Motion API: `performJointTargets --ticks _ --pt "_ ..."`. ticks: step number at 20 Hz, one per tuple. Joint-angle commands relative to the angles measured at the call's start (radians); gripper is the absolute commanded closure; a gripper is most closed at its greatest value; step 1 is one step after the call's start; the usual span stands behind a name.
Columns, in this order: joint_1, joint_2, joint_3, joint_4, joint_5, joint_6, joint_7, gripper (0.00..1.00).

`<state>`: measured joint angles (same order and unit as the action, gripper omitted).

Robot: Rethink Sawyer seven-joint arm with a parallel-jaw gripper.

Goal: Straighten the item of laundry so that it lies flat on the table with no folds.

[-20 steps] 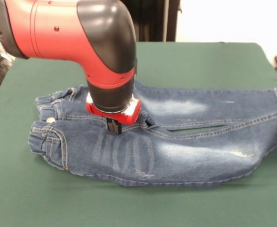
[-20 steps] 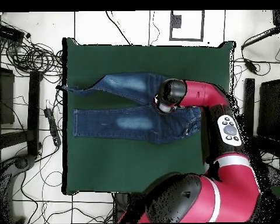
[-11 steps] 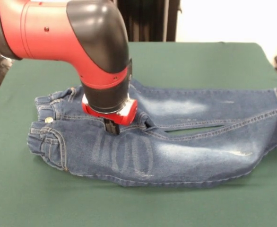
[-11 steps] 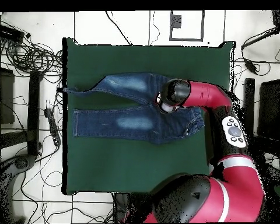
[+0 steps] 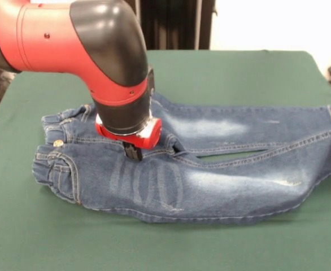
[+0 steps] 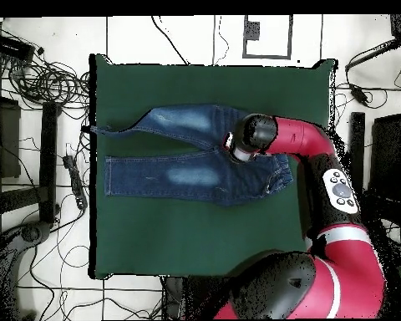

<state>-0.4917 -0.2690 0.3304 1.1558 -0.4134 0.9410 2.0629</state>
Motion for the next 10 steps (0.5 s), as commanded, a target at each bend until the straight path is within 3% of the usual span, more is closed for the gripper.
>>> performJointTargets --ticks 1,10 --pt "-0.077 0.204 -0.079 0.099 -0.301 -0.353 -0.253 1.0" --pt "-0.117 0.158 -0.068 0.149 -0.341 -0.307 -0.34 1.0"
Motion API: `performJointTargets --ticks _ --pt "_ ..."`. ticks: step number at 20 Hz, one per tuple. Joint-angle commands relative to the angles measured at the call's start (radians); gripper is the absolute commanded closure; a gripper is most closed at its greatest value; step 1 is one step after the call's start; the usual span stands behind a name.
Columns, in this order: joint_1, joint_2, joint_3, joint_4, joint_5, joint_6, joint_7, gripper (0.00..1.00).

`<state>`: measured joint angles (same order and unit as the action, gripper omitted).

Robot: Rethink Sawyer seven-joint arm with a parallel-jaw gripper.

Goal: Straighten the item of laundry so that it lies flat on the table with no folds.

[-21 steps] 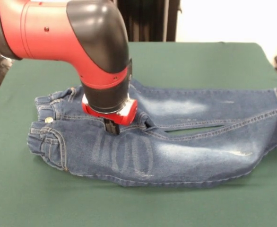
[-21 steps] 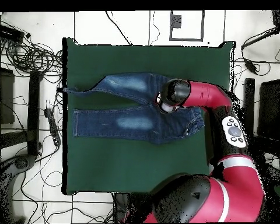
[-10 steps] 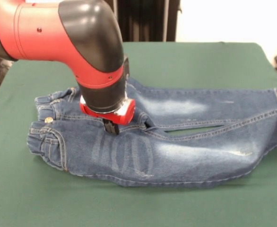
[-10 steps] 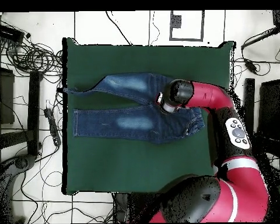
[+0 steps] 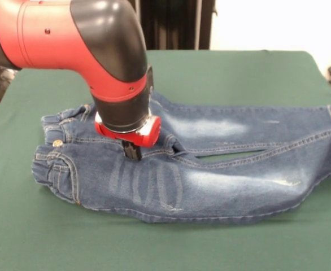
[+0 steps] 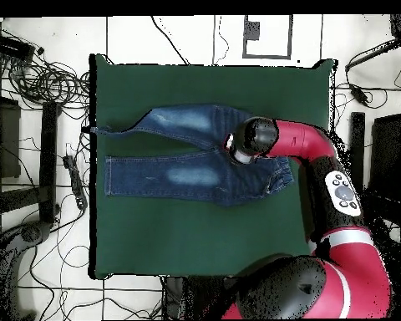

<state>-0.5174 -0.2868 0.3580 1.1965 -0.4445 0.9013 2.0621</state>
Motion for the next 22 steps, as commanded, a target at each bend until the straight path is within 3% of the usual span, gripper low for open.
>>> performJointTargets --ticks 1,22 --pt "-0.096 0.169 -0.093 0.113 -0.319 -0.264 -0.35 1.0" --pt "-0.189 0.138 -0.001 0.102 -0.473 -0.172 -0.48 1.0"
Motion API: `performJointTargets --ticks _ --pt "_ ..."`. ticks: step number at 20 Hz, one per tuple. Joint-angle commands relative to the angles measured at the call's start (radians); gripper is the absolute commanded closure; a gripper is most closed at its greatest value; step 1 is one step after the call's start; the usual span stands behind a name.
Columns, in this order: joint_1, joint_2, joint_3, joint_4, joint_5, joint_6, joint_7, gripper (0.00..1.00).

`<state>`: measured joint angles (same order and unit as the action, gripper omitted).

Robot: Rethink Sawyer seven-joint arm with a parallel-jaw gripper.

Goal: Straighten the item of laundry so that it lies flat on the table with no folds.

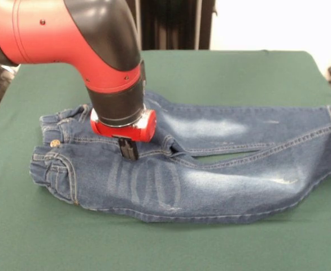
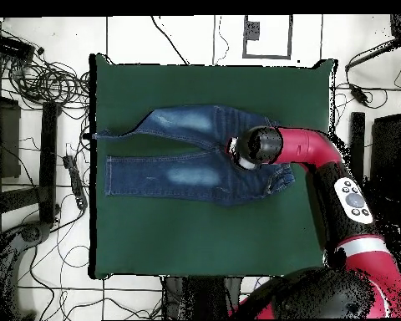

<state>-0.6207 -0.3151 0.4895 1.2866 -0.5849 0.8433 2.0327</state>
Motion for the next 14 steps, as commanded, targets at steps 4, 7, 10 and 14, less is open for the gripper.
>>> performJointTargets --ticks 4,7,10,14 --pt "-0.117 0.16 -0.103 0.013 -0.344 -0.079 -0.514 1.0" --pt "-0.144 0.168 -0.078 0.003 -0.358 -0.068 -0.566 1.0" --pt "-0.169 0.175 -0.061 -0.005 -0.361 -0.058 -0.613 1.0" --pt "-0.203 0.181 -0.042 -0.02 -0.371 -0.053 -0.694 1.0"
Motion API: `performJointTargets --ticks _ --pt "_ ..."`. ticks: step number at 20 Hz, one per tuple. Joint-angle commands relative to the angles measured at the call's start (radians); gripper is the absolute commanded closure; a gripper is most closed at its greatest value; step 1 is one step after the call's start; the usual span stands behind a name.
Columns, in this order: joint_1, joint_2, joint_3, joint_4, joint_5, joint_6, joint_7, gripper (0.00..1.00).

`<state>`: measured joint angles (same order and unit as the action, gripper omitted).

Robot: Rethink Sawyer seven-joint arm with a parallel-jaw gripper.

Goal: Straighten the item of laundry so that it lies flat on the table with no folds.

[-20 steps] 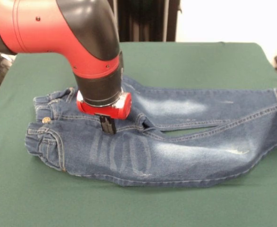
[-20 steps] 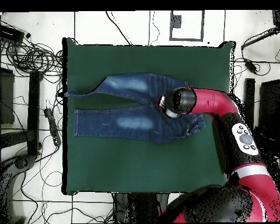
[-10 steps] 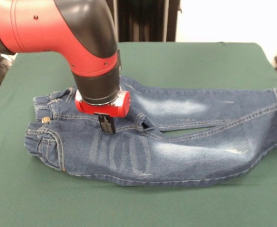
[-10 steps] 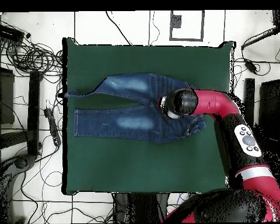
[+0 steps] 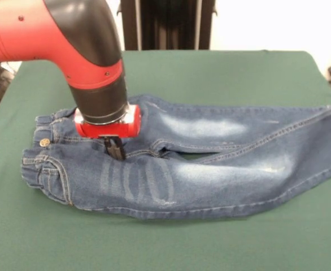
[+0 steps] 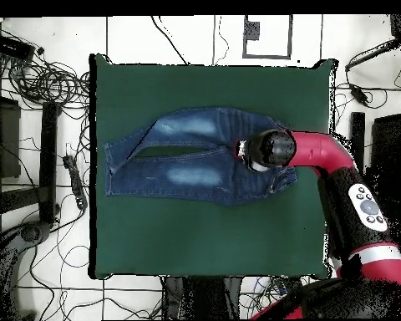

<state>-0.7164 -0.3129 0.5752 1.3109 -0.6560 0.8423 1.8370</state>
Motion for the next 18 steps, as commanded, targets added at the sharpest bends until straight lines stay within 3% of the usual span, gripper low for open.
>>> performJointTargets --ticks 1,8,18 --pt "-0.114 0.181 -0.123 -0.052 -0.299 -0.042 -0.524 1.0" --pt "-0.13 0.18 -0.116 -0.077 -0.298 -0.025 -0.591 1.0" --pt "-0.09 0.122 -0.153 -0.06 -0.289 0.015 -0.54 1.0"
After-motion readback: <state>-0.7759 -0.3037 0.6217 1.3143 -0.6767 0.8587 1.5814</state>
